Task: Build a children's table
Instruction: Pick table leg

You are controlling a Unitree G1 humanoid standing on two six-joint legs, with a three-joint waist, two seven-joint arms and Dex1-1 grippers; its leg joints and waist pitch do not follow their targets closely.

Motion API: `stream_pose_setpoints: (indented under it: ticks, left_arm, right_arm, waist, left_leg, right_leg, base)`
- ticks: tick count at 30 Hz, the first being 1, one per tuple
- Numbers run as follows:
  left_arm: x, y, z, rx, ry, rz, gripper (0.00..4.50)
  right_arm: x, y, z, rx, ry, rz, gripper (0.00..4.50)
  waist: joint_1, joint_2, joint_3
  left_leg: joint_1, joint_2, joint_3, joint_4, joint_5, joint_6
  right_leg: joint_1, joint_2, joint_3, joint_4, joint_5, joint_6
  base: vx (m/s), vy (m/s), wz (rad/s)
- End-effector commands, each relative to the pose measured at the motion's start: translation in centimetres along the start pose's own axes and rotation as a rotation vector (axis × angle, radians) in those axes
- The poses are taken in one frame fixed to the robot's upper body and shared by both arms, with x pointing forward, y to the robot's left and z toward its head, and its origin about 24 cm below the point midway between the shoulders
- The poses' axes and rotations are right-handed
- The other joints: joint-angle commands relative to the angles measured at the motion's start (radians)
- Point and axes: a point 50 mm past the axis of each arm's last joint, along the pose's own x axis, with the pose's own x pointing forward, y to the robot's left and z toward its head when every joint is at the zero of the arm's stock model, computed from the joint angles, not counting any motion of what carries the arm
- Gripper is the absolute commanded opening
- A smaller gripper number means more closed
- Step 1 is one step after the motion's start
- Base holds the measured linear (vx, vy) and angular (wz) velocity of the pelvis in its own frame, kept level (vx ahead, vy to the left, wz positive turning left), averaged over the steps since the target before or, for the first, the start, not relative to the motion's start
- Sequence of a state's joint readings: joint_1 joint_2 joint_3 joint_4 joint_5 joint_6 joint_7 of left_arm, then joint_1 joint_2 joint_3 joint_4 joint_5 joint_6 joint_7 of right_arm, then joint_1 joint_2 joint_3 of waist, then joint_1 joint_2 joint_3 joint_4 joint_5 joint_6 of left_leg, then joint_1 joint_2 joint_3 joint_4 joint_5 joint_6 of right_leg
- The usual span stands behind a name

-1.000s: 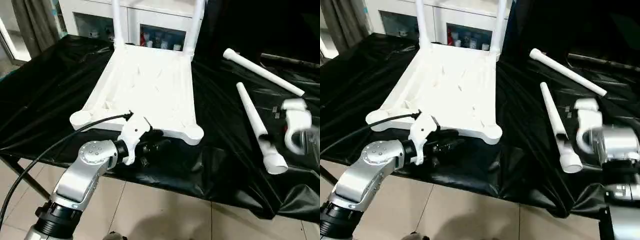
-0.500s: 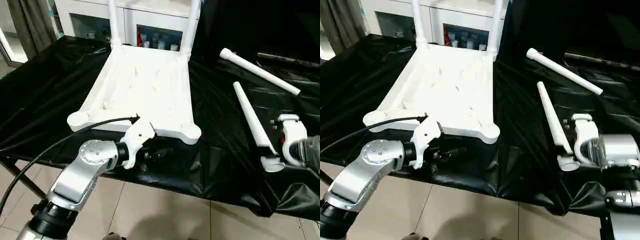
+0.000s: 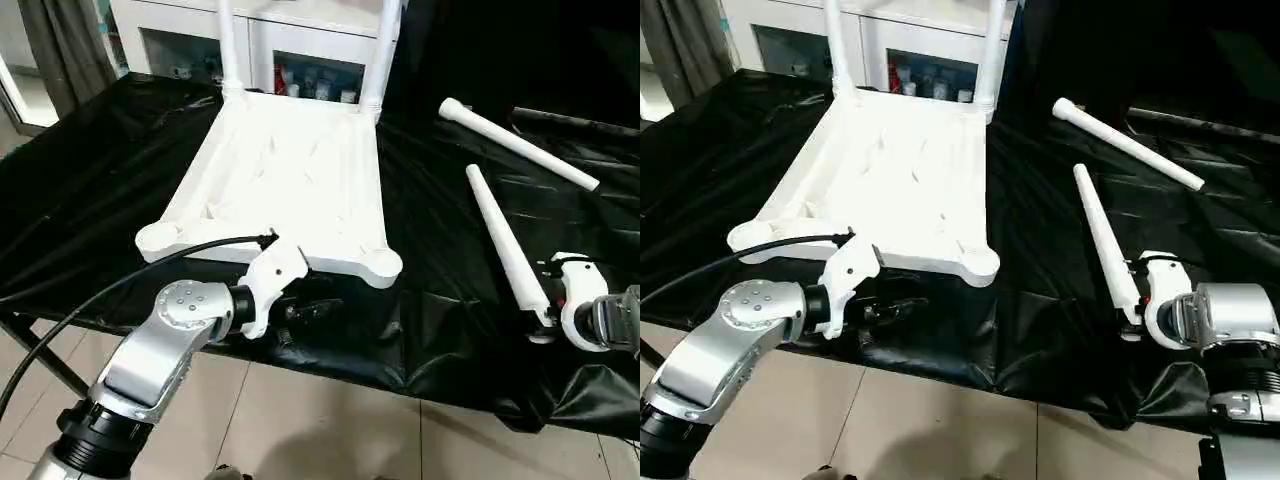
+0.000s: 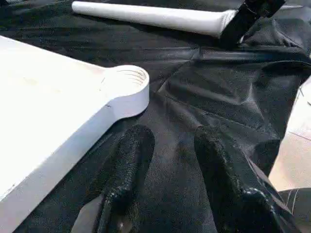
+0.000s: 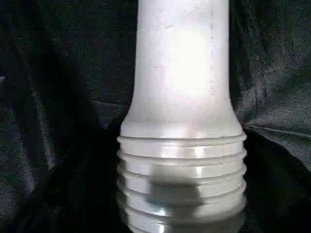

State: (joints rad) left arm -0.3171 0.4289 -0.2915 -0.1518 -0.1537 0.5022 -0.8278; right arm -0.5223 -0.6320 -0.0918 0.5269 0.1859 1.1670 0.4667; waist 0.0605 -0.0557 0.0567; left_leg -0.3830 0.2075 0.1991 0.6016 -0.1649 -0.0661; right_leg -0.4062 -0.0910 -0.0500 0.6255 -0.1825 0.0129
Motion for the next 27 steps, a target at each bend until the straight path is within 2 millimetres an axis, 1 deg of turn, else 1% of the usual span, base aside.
stream_pose_setpoints:
  ticks: [1, 2, 3, 6, 7, 11, 14, 15, 17, 18, 20, 21, 22, 23, 24, 25, 26, 27]
  left_arm:
    - [0.0, -0.1, 0.6, 0.028, -0.01, -0.009, 1.89]
    - [0.0, -0.1, 0.6, 0.028, -0.01, -0.009, 1.89]
    - [0.0, -0.1, 0.6, 0.029, -0.01, -0.009, 1.89]
    - [0.0, -0.2, 0.5, 0.03, -0.01, -0.008, 1.89]
    - [0.0, -0.2, 0.6, 0.031, -0.01, -0.007, 1.89]
    - [-0.1, -0.1, 0.6, 0.034, -0.011, -0.003, 1.89]
    - [-0.2, 0.2, 0.7, 0.034, -0.012, 0.006, 1.89]
    - [-0.3, 0.4, 0.6, 0.029, -0.014, 0.019, 1.89]
    - [-0.3, 0.5, 0.6, 0.028, -0.015, 0.022, 1.89]
    - [-0.4, 0.6, 0.6, 0.027, -0.021, 0.035, 1.89]
    - [-0.5, 0.8, 0.6, 0.02, -0.03, 0.05, 1.89]
    - [-0.6, 1.1, 0.7, 0.019, -0.043, 0.076, 1.89]
    - [-0.7, 1.2, 0.8, 0.019, -0.052, 0.094, 1.89]
    - [-0.7, 2.0, 1.1, 0.009, -0.094, 0.176, 1.89]
    - [-0.7, 2.3, 1.2, 0.005, -0.111, 0.212, 1.89]
    - [-1.0, 4.0, 1.5, -0.063, -0.219, 0.425, 1.89]
    - [-1.1, 4.2, 1.4, -0.094, -0.236, 0.458, 1.89]
    - [-1.1, 4.3, 1.4, -0.112, -0.244, 0.472, 1.89]
  right_arm:
    - [0.3, 0.0, -0.5, 0.022, 0.011, 0.009, 3.66]
    - [0.4, 0.0, -0.5, 0.021, 0.01, 0.011, 3.66]
    - [0.4, 0.0, -0.6, 0.021, 0.009, 0.012, 3.58]
    - [0.5, 0.1, -0.6, 0.013, 0.006, 0.01, 3.3]
    - [0.5, 0.1, -0.6, 0.012, 0.005, 0.008, 3.25]
    - [0.4, 0.0, -0.4, 0.007, -0.008, -0.004, 2.87]
    - [0.2, -0.2, -0.1, 0.003, -0.024, -0.017, 2.77]
    - [0.0, -0.3, 0.1, -0.002, -0.039, -0.031, 2.77]
    - [-0.1, -0.4, 0.2, -0.004, -0.044, -0.035, 2.76]
    - [-0.4, -0.5, 0.5, -0.023, -0.068, -0.058, 2.76]
    - [-0.7, -0.5, 0.8, -0.035, -0.102, -0.075, 2.75]
    - [-1.0, -0.4, 1.3, -0.05, -0.142, -0.08, 2.75]
    - [-1.2, -0.3, 1.6, -0.06, -0.168, -0.082, 2.75]
    - [-1.6, 0.2, 2.3, -0.079, -0.25, -0.071, 2.75]
    - [-1.8, 0.3, 2.5, -0.083, -0.278, -0.067, 2.75]
    - [-2.9, 1.4, 4.2, -0.079, -0.502, -0.051, 2.75]
    - [-3.2, 1.7, 4.5, -0.072, -0.556, -0.045, 2.75]
    - [-3.4, 1.8, 4.7, -0.067, -0.587, -0.041, 2.75]
  waist:
    - [0.002, -0.012, -0.068]
    - [0.002, -0.012, -0.068]
    - [0.002, -0.015, -0.068]
    - [0.003, -0.015, -0.067]
    - [0.002, -0.017, -0.067]
    - [0.001, -0.016, -0.066]
    - [0.001, -0.016, -0.067]
    - [0.001, -0.015, -0.067]
    - [0.001, -0.016, -0.068]
    - [0.001, -0.014, -0.068]
    - [0.001, -0.015, -0.068]
    - [0.002, -0.012, -0.068]
    - [0.002, -0.015, -0.068]
    - [0.002, -0.014, -0.069]
    - [0.002, -0.005, -0.068]
    - [0.001, 0.001, -0.068]
    - [-0.005, -0.009, -0.071]
    - [-0.003, -0.009, -0.073]
  left_leg:
    - [0.016, 0.015, -0.006, -0.063, -0.203, -0.027]
    - [0.017, 0.015, -0.006, -0.063, -0.204, -0.027]
    - [0.017, 0.015, -0.006, -0.062, -0.204, -0.027]
    - [0.017, 0.016, -0.007, -0.063, -0.212, -0.029]
    - [0.017, 0.016, -0.007, -0.063, -0.216, -0.031]
    - [0.019, 0.016, -0.007, -0.064, -0.226, -0.034]
    - [0.018, 0.016, -0.008, -0.064, -0.228, -0.035]
    - [0.018, 0.015, -0.008, -0.064, -0.229, -0.036]
    - [0.017, 0.015, -0.008, -0.064, -0.225, -0.036]
    - [0.018, 0.015, -0.008, -0.064, -0.222, -0.036]
    - [0.017, 0.015, -0.007, -0.064, -0.217, -0.037]
    - [0.018, 0.015, -0.007, -0.064, -0.218, -0.038]
    - [0.017, 0.016, -0.007, -0.063, -0.218, -0.036]
    - [0.018, 0.015, -0.008, -0.064, -0.216, -0.035]
    - [0.017, 0.016, -0.008, -0.065, -0.217, -0.035]
    - [0.015, 0.014, -0.007, -0.063, -0.223, -0.036]
    - [0.013, 0.013, -0.008, -0.062, -0.23, -0.038]
    - [0.014, 0.013, -0.01, -0.063, -0.226, -0.034]
  right_leg:
    - [0.038, -0.033, 0.031, -0.083, -0.285, -0.154]
    - [0.038, -0.033, 0.031, -0.083, -0.286, -0.154]
    - [0.038, -0.033, 0.031, -0.083, -0.288, -0.153]
    - [0.036, -0.034, 0.031, -0.086, -0.304, -0.148]
    - [0.036, -0.034, 0.031, -0.086, -0.31, -0.145]
    - [0.035, -0.034, 0.031, -0.087, -0.319, -0.142]
    - [0.035, -0.034, 0.031, -0.087, -0.322, -0.139]
    - [0.035, -0.033, 0.031, -0.087, -0.321, -0.138]
    - [0.035, -0.033, 0.031, -0.086, -0.313, -0.139]
    - [0.035, -0.033, 0.031, -0.086, -0.307, -0.141]
    - [0.036, -0.032, 0.031, -0.085, -0.296, -0.141]
    - [0.036, -0.032, 0.031, -0.084, -0.292, -0.142]
    - [0.037, -0.032, 0.032, -0.084, -0.287, -0.138]
    - [0.037, -0.032, 0.031, -0.084, -0.284, -0.139]
    - [0.037, -0.032, 0.033, -0.084, -0.277, -0.14]
    - [0.037, -0.031, 0.035, -0.086, -0.261, -0.136]
    - [0.041, -0.031, 0.032, -0.086, -0.258, -0.133]
    - [0.042, -0.033, 0.03, -0.085, -0.263, -0.131]
  base:
    - [0.0, 0.0, 0.0]
    - [0.0, 0.0, 0.0]
    - [0.0, 0.0, 0.0]
    - [0.0, 0.0, 0.0]
    - [0.0, 0.0, 0.0]
    - [0.0, 0.0, 0.0]
    - [0.0, 0.0, 0.0]
    - [0.0, 0.0, 0.0]
    - [0.0, 0.0, 0.0]
    - [0.0, 0.0, 0.0]
    - [0.0, 0.0, 0.0]
    - [0.0, 0.0, 0.0]
    - [0.0, 0.0, 0.0]
    - [0.0, 0.0, 0.0]
    - [0.0, 0.0, 0.0]
    - [0.0, 0.0, 0.0]
    - [0.0, 0.0, 0.0]
    - [0.0, 0.0, 0.0]
